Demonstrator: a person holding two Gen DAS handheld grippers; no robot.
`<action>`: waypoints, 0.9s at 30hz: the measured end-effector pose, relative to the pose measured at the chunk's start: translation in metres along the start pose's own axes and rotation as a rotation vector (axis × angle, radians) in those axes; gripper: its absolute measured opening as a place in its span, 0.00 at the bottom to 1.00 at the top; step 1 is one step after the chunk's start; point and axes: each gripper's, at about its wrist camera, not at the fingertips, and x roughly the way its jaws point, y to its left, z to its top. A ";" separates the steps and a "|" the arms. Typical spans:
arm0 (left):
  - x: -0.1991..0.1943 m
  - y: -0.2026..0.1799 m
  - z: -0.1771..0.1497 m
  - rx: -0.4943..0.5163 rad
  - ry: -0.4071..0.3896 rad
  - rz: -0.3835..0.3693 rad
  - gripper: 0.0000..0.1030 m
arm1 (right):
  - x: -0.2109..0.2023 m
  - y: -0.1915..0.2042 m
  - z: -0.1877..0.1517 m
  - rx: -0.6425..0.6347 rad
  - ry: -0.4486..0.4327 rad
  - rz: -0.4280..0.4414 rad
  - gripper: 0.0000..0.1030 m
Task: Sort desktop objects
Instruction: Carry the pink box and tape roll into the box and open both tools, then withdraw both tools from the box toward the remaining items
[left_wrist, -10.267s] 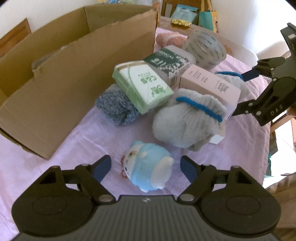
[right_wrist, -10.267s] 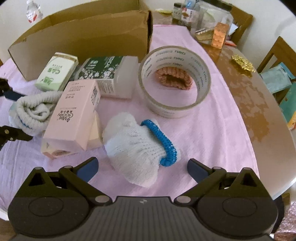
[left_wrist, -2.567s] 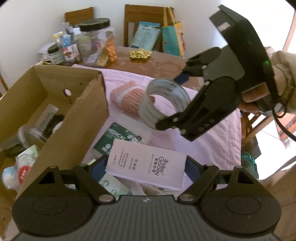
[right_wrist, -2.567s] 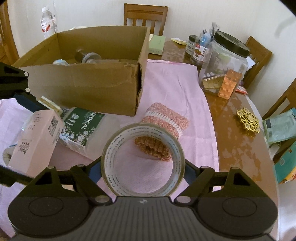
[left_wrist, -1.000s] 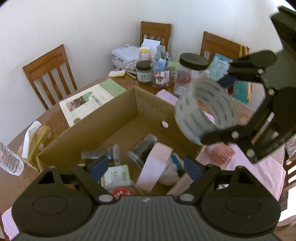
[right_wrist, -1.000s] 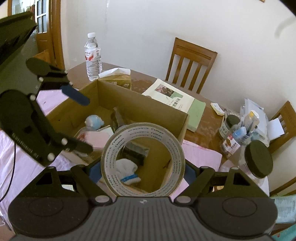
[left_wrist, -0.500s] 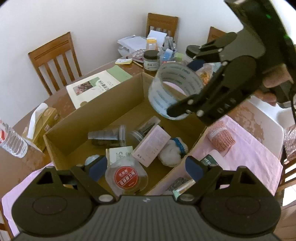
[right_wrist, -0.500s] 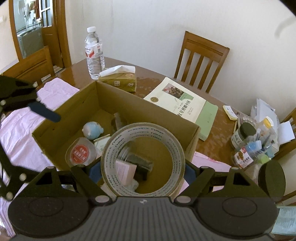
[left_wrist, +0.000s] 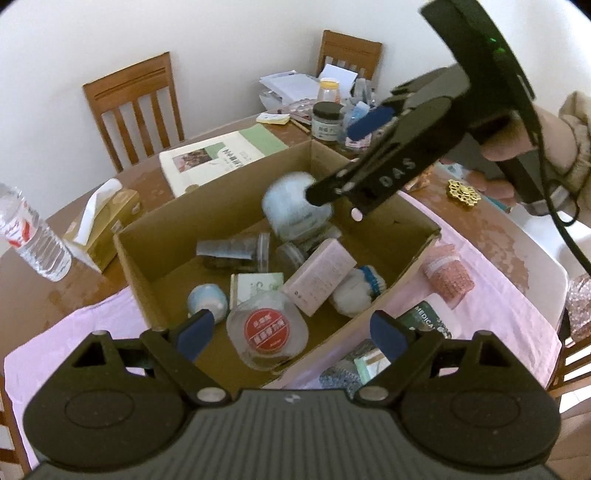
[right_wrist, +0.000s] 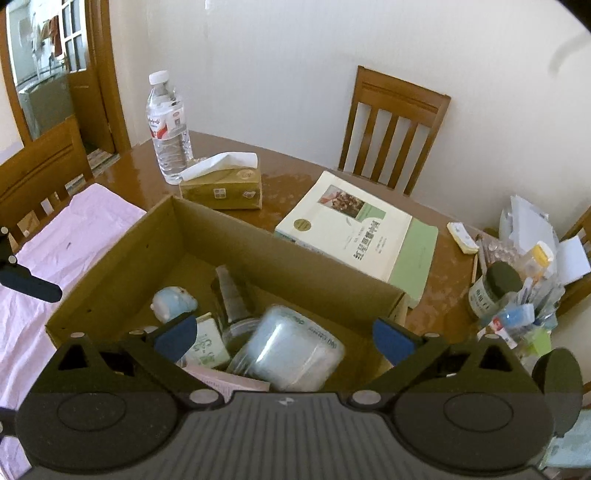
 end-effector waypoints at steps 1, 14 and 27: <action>0.000 0.000 -0.001 -0.007 0.000 0.004 0.89 | 0.000 0.001 -0.002 0.000 0.006 0.004 1.00; -0.008 -0.014 -0.014 -0.034 0.000 0.007 0.89 | -0.044 0.019 -0.036 0.003 0.013 -0.011 1.00; 0.006 -0.049 -0.065 -0.037 0.033 -0.027 0.90 | -0.072 0.050 -0.138 0.131 -0.005 -0.011 1.00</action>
